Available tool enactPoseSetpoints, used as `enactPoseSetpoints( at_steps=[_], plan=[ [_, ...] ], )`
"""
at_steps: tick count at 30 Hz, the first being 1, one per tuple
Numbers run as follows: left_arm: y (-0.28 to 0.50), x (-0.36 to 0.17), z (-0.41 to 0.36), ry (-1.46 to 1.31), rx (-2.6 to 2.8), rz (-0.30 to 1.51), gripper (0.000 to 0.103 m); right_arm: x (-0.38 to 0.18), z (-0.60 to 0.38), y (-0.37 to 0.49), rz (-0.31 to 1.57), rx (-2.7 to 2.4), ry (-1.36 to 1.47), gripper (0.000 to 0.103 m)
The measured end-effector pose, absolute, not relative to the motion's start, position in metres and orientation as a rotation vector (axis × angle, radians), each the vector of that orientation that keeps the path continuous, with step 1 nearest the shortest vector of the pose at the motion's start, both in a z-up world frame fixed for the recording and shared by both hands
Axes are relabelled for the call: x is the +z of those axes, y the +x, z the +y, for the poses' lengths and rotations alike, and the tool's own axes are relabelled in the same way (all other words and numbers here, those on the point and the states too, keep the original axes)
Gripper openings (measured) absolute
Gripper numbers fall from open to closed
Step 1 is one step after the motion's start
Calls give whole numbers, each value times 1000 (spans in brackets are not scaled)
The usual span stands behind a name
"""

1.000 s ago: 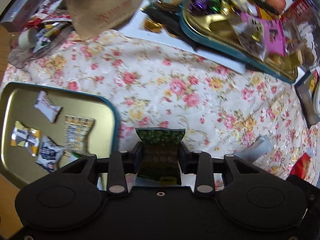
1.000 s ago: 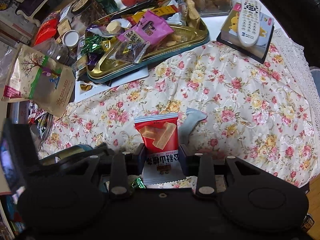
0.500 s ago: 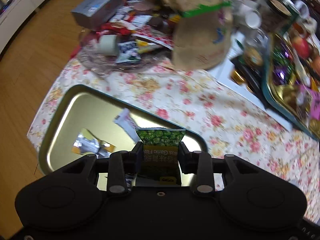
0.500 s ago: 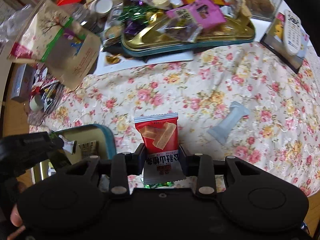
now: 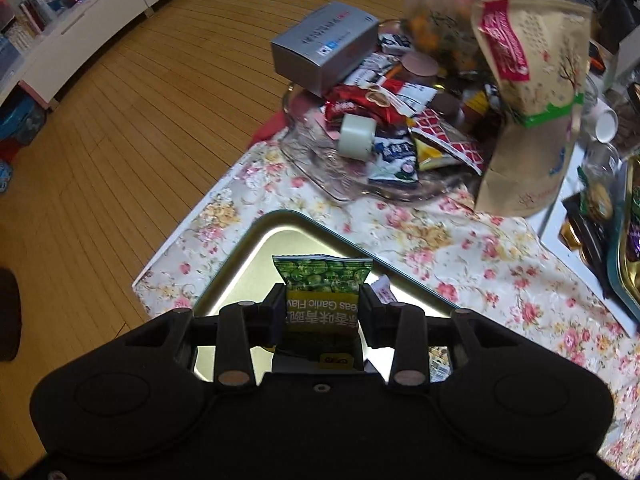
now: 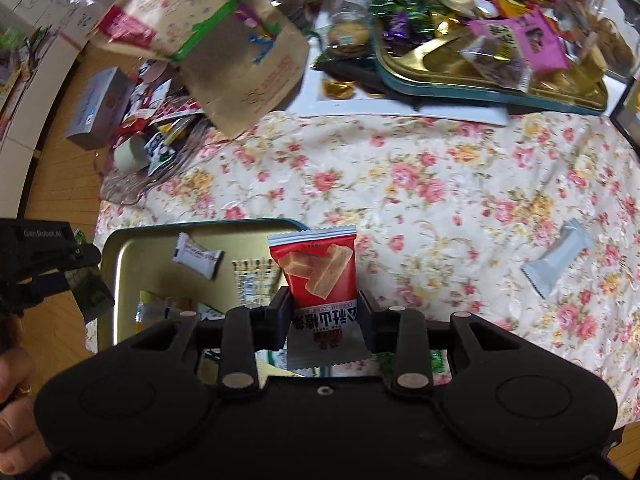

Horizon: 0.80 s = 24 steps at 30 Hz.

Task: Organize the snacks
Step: 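Carry the red packet and green packet over the gold tray with both grippers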

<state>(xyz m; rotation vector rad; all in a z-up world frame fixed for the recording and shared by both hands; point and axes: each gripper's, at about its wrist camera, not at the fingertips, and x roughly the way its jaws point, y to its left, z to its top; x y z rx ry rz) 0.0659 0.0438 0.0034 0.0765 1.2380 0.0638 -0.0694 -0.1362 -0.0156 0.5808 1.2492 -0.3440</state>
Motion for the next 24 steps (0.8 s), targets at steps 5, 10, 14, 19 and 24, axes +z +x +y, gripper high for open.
enactPoseSetpoints(
  at_steps=[5,10,14,19,24],
  plan=[
    [69,3,56,43,65,1250,49,-19,-121,-60,1255,-295,580,36],
    [71,5,66,17,87,1250,50,-19,-111,-55,1254,-264,575,36],
    [72,4,70,12,99,1257,50,-18,-107,-52,1251,-249,567,36],
    [71,3,68,29,105,1257,50,-18,-96,-49,1257,-211,533,37],
    [70,5,66,51,82,1252,50,-18,-83,-48,1263,-179,500,37]
  ],
)
